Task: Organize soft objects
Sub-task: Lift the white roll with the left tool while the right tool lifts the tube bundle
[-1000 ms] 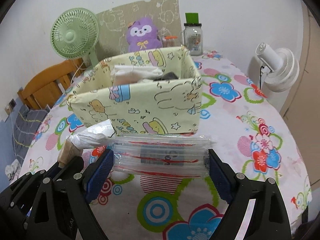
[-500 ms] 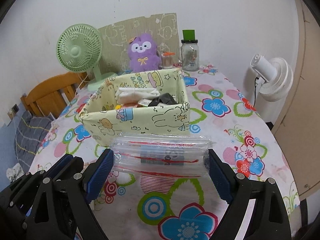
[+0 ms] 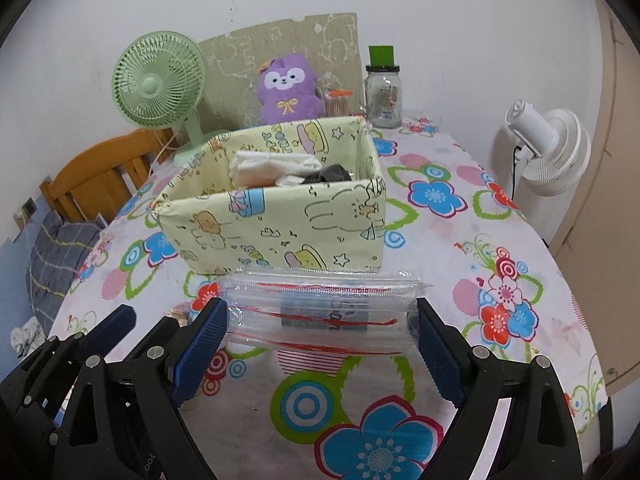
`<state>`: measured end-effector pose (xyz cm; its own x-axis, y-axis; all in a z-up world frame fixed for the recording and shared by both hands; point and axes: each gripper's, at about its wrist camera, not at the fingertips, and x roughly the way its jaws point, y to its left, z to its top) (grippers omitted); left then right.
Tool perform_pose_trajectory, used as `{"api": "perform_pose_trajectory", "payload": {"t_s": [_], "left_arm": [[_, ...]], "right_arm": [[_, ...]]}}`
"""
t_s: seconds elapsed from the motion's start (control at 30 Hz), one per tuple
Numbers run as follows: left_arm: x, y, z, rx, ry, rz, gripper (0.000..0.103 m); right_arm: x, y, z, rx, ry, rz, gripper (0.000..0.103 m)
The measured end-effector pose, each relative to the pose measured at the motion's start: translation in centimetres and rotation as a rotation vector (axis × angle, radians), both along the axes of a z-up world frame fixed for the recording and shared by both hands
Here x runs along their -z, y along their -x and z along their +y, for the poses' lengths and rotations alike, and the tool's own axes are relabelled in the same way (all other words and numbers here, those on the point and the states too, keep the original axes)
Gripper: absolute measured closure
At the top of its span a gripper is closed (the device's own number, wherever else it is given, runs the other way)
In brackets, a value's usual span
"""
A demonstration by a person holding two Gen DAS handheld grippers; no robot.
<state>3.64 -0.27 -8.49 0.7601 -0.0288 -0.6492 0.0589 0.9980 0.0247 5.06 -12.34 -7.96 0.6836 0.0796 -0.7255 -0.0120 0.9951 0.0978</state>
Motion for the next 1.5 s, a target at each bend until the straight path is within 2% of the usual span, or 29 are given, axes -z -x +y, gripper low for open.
{"api": "perform_pose_trajectory", "payload": {"t_s": [0.03,0.1,0.17,0.73,1.03,1.07,1.17,1.2,1.3,1.5], "left_arm": [[0.2,-0.1,0.1,-0.005,0.0,0.006,0.06],[0.7,-0.4,0.4,-0.011,0.0,0.016,0.049],[1.1,-0.7,0.7,-0.017,-0.001,0.024,0.046],[4.7,-2.9,2.3,-0.049,0.014,0.128,0.046],[5.5,-2.9,1.9,-0.038,0.025,0.151,0.055],[5.5,-2.9,1.9,-0.037,0.026,0.151,0.057],[5.4,-2.9,1.7,-0.022,0.037,0.149,0.077],[5.4,-2.8,1.5,-0.014,0.036,0.149,0.08],[5.3,-2.6,1.0,0.006,0.026,0.144,0.085],[4.3,-2.5,0.2,0.015,0.021,0.115,0.085]], "right_arm": [[0.3,-0.1,0.1,0.0,0.002,0.005,0.011],[0.7,-0.3,0.2,-0.001,0.003,0.012,0.011],[1.1,-0.5,0.3,-0.003,0.005,0.021,0.011],[3.5,-2.3,1.8,-0.019,0.02,0.073,0.011],[4.4,-2.7,2.3,-0.034,0.021,0.096,0.011],[4.4,-2.7,2.4,-0.035,0.019,0.096,0.011],[4.5,-2.7,2.5,-0.041,0.017,0.098,0.011],[4.5,-2.6,2.5,-0.044,0.017,0.099,0.011],[4.5,-2.5,2.5,-0.047,0.015,0.099,0.011],[4.2,-2.2,2.3,-0.051,0.013,0.096,0.011]]}}
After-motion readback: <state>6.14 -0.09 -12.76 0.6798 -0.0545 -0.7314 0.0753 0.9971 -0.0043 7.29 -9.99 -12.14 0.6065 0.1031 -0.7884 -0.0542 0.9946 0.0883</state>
